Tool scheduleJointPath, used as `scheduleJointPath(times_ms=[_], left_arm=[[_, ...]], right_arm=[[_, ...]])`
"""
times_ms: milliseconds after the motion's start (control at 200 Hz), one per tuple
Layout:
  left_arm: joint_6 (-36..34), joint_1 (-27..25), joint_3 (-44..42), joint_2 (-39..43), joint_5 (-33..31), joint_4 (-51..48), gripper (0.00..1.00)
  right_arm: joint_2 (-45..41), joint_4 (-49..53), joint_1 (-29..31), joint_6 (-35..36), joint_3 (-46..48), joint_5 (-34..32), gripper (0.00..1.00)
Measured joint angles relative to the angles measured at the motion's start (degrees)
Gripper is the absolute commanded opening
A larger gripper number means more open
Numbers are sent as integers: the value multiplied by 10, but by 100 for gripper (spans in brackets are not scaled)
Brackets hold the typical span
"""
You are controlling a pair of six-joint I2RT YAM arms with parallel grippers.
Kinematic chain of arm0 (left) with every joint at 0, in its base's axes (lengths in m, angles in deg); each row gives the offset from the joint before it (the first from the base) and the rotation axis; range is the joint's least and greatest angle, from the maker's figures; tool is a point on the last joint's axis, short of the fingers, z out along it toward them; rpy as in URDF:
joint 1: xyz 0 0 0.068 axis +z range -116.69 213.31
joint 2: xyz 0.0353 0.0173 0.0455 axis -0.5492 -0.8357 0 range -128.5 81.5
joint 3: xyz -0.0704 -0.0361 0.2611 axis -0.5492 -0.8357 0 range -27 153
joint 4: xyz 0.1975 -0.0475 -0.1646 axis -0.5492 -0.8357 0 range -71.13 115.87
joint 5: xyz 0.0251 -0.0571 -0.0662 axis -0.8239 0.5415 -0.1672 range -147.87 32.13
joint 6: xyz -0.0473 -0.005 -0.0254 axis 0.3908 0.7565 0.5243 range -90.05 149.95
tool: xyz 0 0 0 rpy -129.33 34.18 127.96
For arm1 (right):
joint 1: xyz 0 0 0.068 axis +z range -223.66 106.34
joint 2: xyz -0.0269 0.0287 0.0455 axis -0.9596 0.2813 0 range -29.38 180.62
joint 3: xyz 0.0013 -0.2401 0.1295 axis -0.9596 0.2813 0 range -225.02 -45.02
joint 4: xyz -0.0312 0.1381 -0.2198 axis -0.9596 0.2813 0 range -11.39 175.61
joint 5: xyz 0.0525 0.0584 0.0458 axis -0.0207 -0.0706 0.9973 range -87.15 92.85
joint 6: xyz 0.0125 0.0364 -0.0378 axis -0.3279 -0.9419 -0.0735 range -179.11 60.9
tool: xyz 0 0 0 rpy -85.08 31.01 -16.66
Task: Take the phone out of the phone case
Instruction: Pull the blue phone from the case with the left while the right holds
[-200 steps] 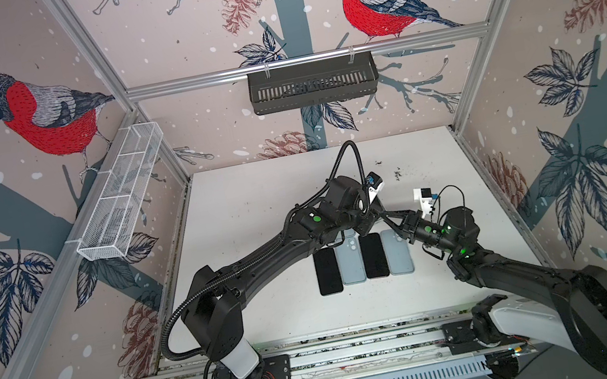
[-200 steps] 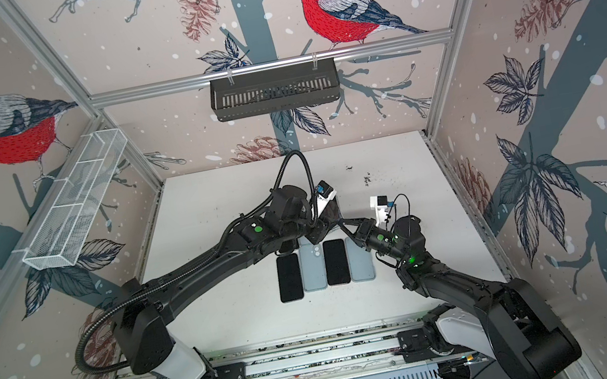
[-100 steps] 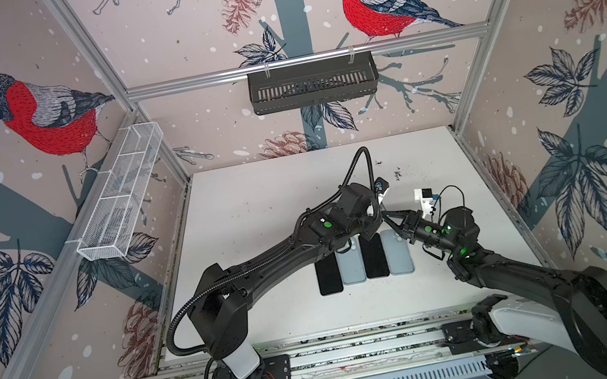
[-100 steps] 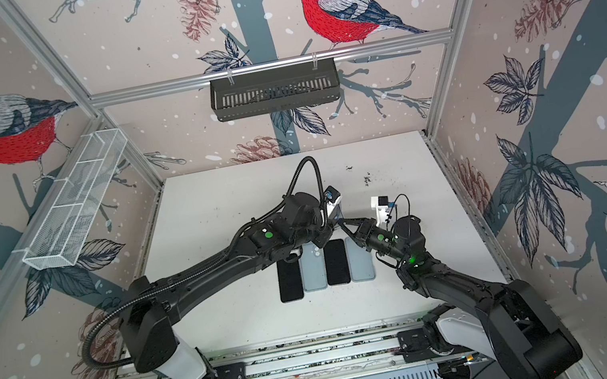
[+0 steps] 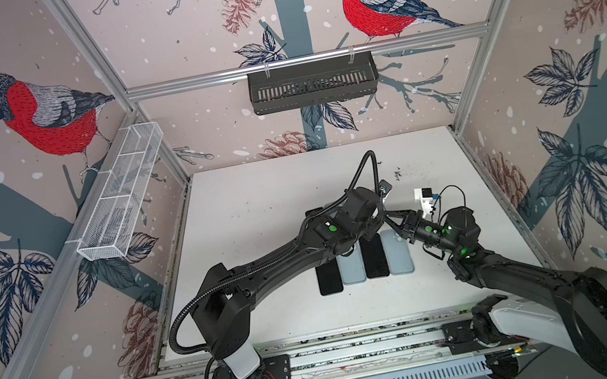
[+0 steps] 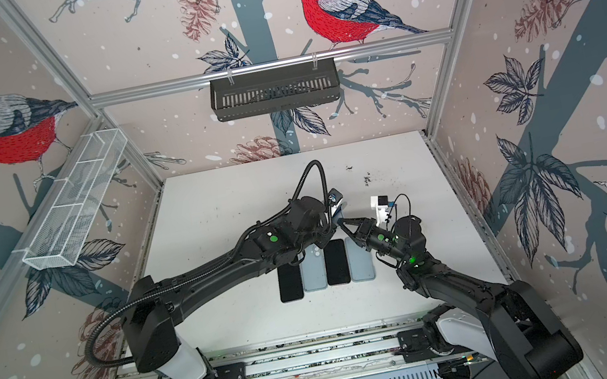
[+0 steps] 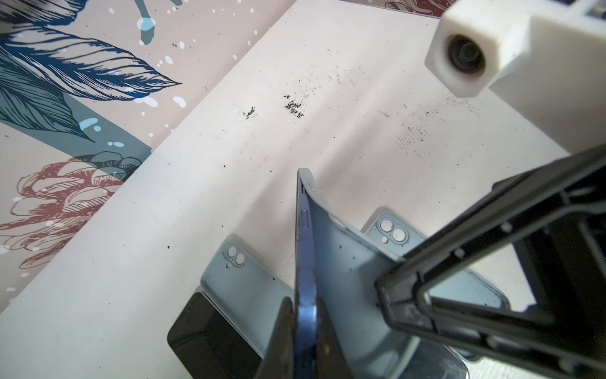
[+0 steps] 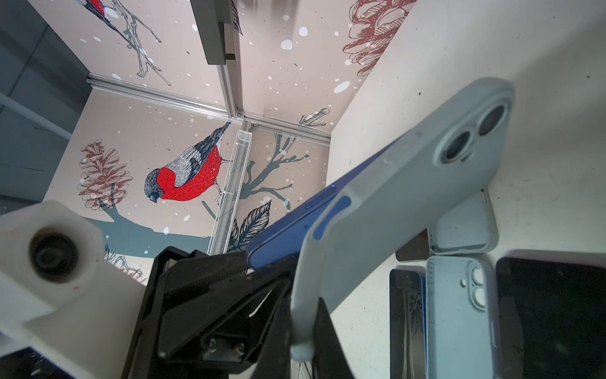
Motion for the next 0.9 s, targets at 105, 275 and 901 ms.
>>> scheduleJointPath(times_ms=[105,275,901], left_arm=[[-15,-3,-6,7,-17,6,0],[-34,-3,-9,18,-54,29,0],[-120,-4,-30,48,-129,113,0]], right_arm=[[-4,25,-2,13,-10,4,0],[-7,66,-19,33,-13,-9,0],[37,148,-138,79,-56,22,0]])
